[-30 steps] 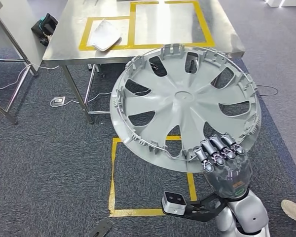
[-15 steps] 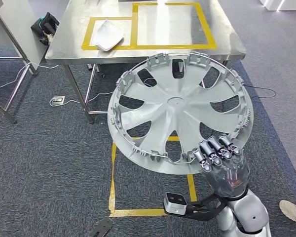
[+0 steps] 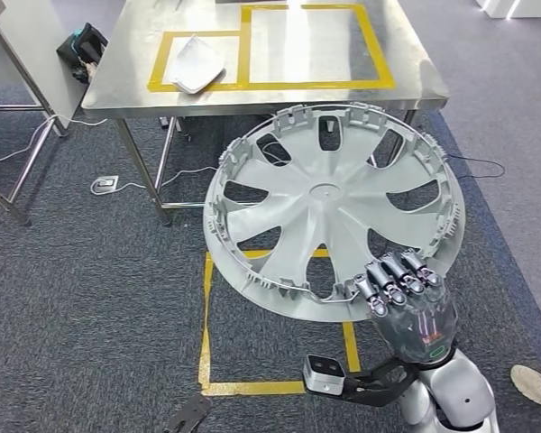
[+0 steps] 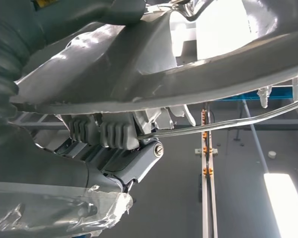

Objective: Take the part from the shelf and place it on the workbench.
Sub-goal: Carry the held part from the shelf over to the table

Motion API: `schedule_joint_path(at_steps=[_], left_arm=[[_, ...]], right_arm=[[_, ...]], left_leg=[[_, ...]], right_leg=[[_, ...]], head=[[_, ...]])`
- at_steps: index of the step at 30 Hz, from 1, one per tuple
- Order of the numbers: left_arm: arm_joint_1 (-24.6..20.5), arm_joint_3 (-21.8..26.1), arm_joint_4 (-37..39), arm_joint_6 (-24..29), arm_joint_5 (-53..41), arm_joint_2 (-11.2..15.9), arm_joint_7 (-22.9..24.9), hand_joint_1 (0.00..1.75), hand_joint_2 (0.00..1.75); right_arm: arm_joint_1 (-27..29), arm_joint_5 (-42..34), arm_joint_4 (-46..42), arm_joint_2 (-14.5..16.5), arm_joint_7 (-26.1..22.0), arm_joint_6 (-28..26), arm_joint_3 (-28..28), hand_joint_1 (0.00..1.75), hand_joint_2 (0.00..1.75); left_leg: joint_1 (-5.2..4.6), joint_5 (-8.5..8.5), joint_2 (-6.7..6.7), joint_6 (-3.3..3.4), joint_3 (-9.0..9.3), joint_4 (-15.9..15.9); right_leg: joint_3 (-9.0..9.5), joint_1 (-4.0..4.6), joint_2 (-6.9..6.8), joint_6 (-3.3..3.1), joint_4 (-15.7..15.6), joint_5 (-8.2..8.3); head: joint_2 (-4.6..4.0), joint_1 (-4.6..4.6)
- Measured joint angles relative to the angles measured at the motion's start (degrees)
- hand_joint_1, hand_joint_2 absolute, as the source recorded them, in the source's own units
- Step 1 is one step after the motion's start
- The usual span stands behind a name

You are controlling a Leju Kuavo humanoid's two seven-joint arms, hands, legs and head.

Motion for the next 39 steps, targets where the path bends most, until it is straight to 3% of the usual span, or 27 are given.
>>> schedule_joint_path(at_steps=[2,3,5,6,7,8,10,11,13,15,17,19,20,22,23,24,25,27,28,29,31,32,34,36,37,38,39], left_arm=[[-0.14,-0.07,0.00,-0.40,-0.22,-0.09,-0.22,0.00,0.00],[-0.25,-0.12,0.00,-0.54,-0.36,-0.16,-0.29,0.00,0.00],[-0.48,-0.23,0.00,-0.70,-0.55,-0.27,-0.34,0.00,0.00],[-0.52,-0.31,0.00,-0.73,-0.59,-0.31,-0.35,0.00,0.00],[-0.50,-0.39,0.00,-0.73,-0.61,-0.35,-0.35,0.00,0.00],[-0.47,-0.46,0.00,-0.73,-0.63,-0.39,-0.35,0.00,0.00],[-0.45,-0.57,0.00,-0.70,-0.63,-0.47,-0.34,0.00,0.00],[-0.51,-0.60,0.00,-0.65,-0.63,-0.43,-0.31,0.00,0.00],[-0.61,-0.68,-0.01,-0.48,-0.62,-0.32,-0.15,0.00,0.00],[-0.60,-0.78,-0.01,-0.34,-0.59,-0.24,0.03,0.00,0.00],[-0.66,-0.95,-0.01,-0.20,-0.55,-0.23,0.19,0.00,0.00],[-0.78,-1.10,0.00,-0.06,-0.51,-0.31,0.35,0.00,0.00],[-0.76,-1.13,0.00,0.00,-0.49,-0.34,0.42,0.00,0.00],[-0.56,-1.13,0.00,0.14,-0.40,-0.34,0.52,0.00,0.00],[-0.47,-1.13,0.00,0.21,-0.31,-0.33,0.55,0.00,0.00],[-0.42,-1.13,0.00,0.27,-0.19,-0.31,0.57,0.00,0.00],[-0.39,-1.13,0.00,0.32,-0.07,-0.26,0.61,0.00,0.00],[-0.11,-1.13,0.00,0.41,0.10,-0.05,0.69,0.00,0.00],[0.18,-1.13,0.00,0.45,0.14,0.06,0.75,0.00,0.00],[0.46,-1.13,0.00,0.48,0.16,0.14,0.79,0.00,0.00],[0.53,-1.13,0.00,0.49,0.20,0.03,0.87,0.00,0.00],[0.26,-1.14,0.00,0.49,0.21,-0.08,0.86,0.00,0.00],[-0.28,-1.16,0.00,0.49,0.21,-0.24,0.84,0.00,0.00],[-0.23,-1.17,0.00,0.49,0.21,-0.23,0.85,0.00,0.00],[0.00,-1.17,0.00,0.49,0.22,-0.23,0.85,0.00,0.00],[0.25,-1.17,0.00,0.49,0.22,-0.22,0.85,0.00,0.00],[0.43,-1.17,0.00,0.49,0.23,-0.22,0.85,0.00,0.00]], right_arm=[[-0.02,0.02,0.17,-0.03,-0.02,-0.01,0.02,1.75,1.75],[-0.06,0.01,0.23,-0.04,-0.03,-0.02,0.03,1.75,1.75],[-0.07,-0.03,0.34,-0.07,-0.04,-0.04,0.03,1.75,1.75],[0.01,-0.04,0.41,-0.08,-0.05,-0.04,0.03,1.75,1.75],[0.14,-0.03,0.52,-0.09,-0.06,-0.04,0.03,1.75,1.75],[0.29,-0.01,0.66,-0.10,-0.08,-0.04,0.03,1.75,1.75],[0.50,0.01,0.89,-0.15,-0.11,-0.05,0.03,1.75,1.75],[0.44,0.01,1.00,-0.18,-0.14,-0.05,0.03,1.75,1.75],[0.30,-0.03,1.17,-0.24,-0.13,-0.08,-0.01,1.75,1.75],[0.44,-0.03,1.28,-0.26,-0.11,-0.10,-0.10,1.75,1.75],[0.71,0.00,1.32,-0.27,-0.08,-0.11,-0.21,1.75,1.75],[0.79,-0.01,1.33,-0.28,-0.04,-0.12,-0.28,1.75,1.75],[0.78,-0.02,1.33,-0.28,-0.02,-0.13,-0.31,1.75,1.75],[0.93,-0.02,1.39,-0.29,-0.01,-0.13,-0.33,1.75,1.75],[1.05,-0.02,1.49,-0.30,0.01,-0.13,-0.35,1.75,1.75],[1.15,-0.01,1.60,-0.30,0.01,-0.13,-0.37,1.75,1.75],[1.21,-0.01,1.72,-0.31,0.01,-0.13,-0.37,1.75,1.75],[1.11,-0.01,1.93,-0.34,-0.01,-0.13,-0.39,1.75,1.75],[1.06,0.00,2.01,-0.36,-0.03,-0.13,-0.39,1.75,1.75],[1.01,-0.01,2.08,-0.37,-0.05,-0.14,-0.39,1.75,1.75],[0.97,0.01,2.08,-0.37,-0.05,-0.15,-0.39,1.75,1.75],[0.81,-0.01,2.04,-0.37,-0.03,-0.16,-0.40,1.75,1.75],[0.35,-0.03,1.98,-0.37,-0.02,-0.17,-0.40,1.75,1.75],[0.08,-0.04,2.11,-0.37,-0.01,-0.17,-0.41,1.75,1.75],[0.09,-0.03,2.23,-0.38,-0.01,-0.17,-0.42,1.75,1.75],[0.14,-0.02,2.39,-0.38,-0.01,-0.17,-0.43,1.75,1.75],[0.18,-0.01,2.53,-0.39,-0.02,-0.17,-0.43,1.75,1.75]], left_leg=[[0.23,-0.31,-0.63,0.81,1.34,-0.99],[0.38,-0.26,-1.01,1.03,1.94,-1.23],[0.52,-0.41,-1.57,0.97,2.43,-1.22],[0.61,-0.61,-1.84,0.76,2.65,-1.17],[0.77,-0.88,-2.12,0.46,2.94,-1.10],[1.06,-1.26,-2.41,0.06,3.33,-0.94],[1.84,-2.42,-2.93,-1.11,4.15,-0.27],[2.12,-3.06,-3.12,-1.78,4.35,0.29],[2.16,-4.18,-3.29,-2.81,4.32,0.99],[2.15,-4.78,-3.32,-3.46,4.62,1.07],[2.21,-3.82,-2.99,-4.00,3.87,3.42],[2.16,-3.28,-2.35,-4.32,-0.25,9.88],[2.13,-4.51,-2.07,-4.36,-3.03,13.39],[1.82,-8.69,-1.91,-3.89,-7.18,16.72],[1.50,-10.02,-1.90,-3.34,-8.25,16.13],[1.03,-9.55,-1.93,-2.54,-8.65,14.00],[0.38,-6.52,-1.99,-1.41,-8.70,10.59],[-1.21,4.02,-2.58,0.85,-8.38,2.43],[-1.71,8.16,-2.95,1.41,-8.24,-0.07],[-1.95,9.92,-3.27,1.37,-8.11,-1.09],[-1.64,8.73,-3.50,0.82,-7.62,-0.39],[-1.51,7.97,-3.53,0.84,-7.30,-0.25],[-1.34,6.93,-3.61,1.32,-6.67,-0.32],[-1.39,5.95,-3.58,1.68,-5.83,-0.31],[-1.44,5.43,-3.58,1.75,-5.23,-0.31],[-1.51,4.94,-3.62,1.82,-4.55,-0.31],[-1.58,4.50,-3.71,1.85,-3.89,-0.31]], right_leg=[[-0.86,-0.25,1.48,0.42,1.85,-0.49],[-2.14,-0.35,2.72,0.43,4.05,-1.74],[-5.96,-0.60,4.73,0.58,11.04,-4.85],[-7.92,-0.75,5.05,0.80,14.00,-5.81],[-9.07,-0.93,5.12,0.97,15.24,-5.75],[-9.03,-1.19,5.12,1.26,14.17,-4.43],[-6.20,-1.97,5.31,2.24,7.21,-0.41],[-4.90,-2.22,5.58,2.47,3.91,0.38],[-3.76,-2.38,6.15,1.80,1.66,-0.37],[-3.51,-2.33,6.18,0.27,2.19,-1.33],[-2.52,-2.23,6.21,-0.51,2.26,-1.85],[-0.90,-2.02,6.17,-1.03,1.67,-2.45],[0.13,-1.88,6.11,-1.22,1.15,-2.85],[2.71,-1.59,6.23,-1.51,-0.24,-3.82],[4.23,-1.42,6.36,-1.60,-1.05,-4.38],[5.74,-1.23,6.48,-1.61,-1.80,-4.97],[7.08,-1.06,6.57,-1.60,-2.46,-5.62],[9.00,-0.55,6.83,-1.44,-3.02,-7.22],[9.60,-0.31,7.00,-1.36,-3.17,-8.15],[10.18,-0.11,7.19,-1.32,-3.36,-9.09],[11.50,0.05,7.19,-1.17,-3.89,-10.72],[11.53,0.08,6.89,-1.05,-3.11,-11.66],[8.53,0.13,6.11,-0.73,2.66,-14.56],[3.09,0.25,5.78,-0.82,10.71,-17.29],[1.07,0.35,5.74,-0.98,12.90,-17.14],[-0.02,0.46,5.73,-1.15,12.93,-15.47],[-0.34,0.55,5.73,-1.29,10.95,-12.58]], head=[[0.00,0.19],[0.00,0.37],[-0.01,0.67],[-0.01,0.79],[-0.01,0.80],[-0.01,0.81],[-0.01,0.91],[-0.01,1.23],[-0.01,1.61],[-0.01,1.42],[-0.01,1.14],[-0.01,0.94],[-0.01,0.90],[-0.01,0.85],[-0.01,0.85],[-0.01,0.83],[-0.01,0.78],[-0.01,0.73],[-0.01,0.79],[-0.01,0.90],[-0.01,1.07],[-0.01,1.20],[-0.01,1.53],[-0.01,1.68],[-0.01,1.68],[-0.01,1.68],[-0.01,1.69]])
